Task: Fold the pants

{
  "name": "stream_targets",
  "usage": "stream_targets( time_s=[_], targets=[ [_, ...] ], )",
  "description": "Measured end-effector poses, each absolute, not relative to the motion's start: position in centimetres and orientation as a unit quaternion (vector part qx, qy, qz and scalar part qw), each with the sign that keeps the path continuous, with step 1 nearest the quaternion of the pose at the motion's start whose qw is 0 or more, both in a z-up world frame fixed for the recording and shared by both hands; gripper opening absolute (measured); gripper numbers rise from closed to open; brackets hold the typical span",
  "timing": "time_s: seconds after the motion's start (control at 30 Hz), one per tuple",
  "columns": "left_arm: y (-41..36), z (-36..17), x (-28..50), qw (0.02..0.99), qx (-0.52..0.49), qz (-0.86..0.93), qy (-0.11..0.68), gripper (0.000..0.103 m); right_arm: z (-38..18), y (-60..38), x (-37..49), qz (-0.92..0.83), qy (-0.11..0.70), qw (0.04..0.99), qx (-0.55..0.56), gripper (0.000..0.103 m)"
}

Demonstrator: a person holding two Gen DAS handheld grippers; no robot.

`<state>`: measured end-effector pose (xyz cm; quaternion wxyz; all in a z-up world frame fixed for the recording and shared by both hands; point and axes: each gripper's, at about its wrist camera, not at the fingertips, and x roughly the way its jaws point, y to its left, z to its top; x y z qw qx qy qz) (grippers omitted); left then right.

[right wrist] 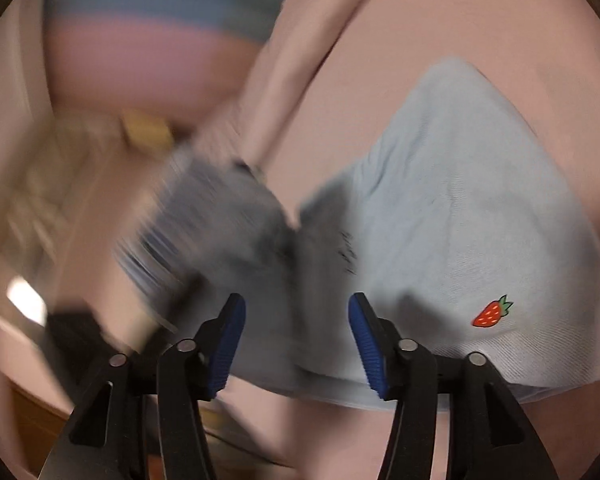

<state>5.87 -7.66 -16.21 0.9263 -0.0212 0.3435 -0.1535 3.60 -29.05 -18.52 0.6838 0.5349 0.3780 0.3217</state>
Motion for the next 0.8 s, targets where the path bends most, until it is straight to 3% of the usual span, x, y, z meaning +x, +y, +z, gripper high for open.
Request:
stream_targets(
  time_s=[0.2,0.27,0.33,0.37,0.67,0.8],
  targets=[
    [-10.4,-18.7,7.0,0.909,0.047,-0.173,0.375,0.041,-19.2,-30.3,3.9,0.339,0.367,0.621,0.604,0.068],
    [-10.7,-19.2,7.2,0.899,0.051,-0.193,0.390,0.065,-19.0,-29.5,4.1,0.343,0.372,0.614,0.607,0.069],
    [-10.7,-19.4,7.0,0.896,0.048,-0.201,0.394,0.077,-19.0,-29.7,4.4,0.338,0.385,0.611,0.603,0.073],
    [-10.6,-19.4,6.9,0.897,0.050,-0.201,0.391,0.077,-19.2,-29.3,4.7,0.329,0.394,0.615,0.599,0.077],
    [-6.2,-18.5,5.2,0.901,0.009,-0.182,0.393,0.078,-16.5,-27.2,6.0,0.303,0.445,0.679,0.499,0.076],
    [-4.5,-18.2,4.4,0.907,-0.003,-0.161,0.390,0.079,-16.4,-26.0,6.4,0.277,0.474,0.708,0.444,0.063]
  ],
)
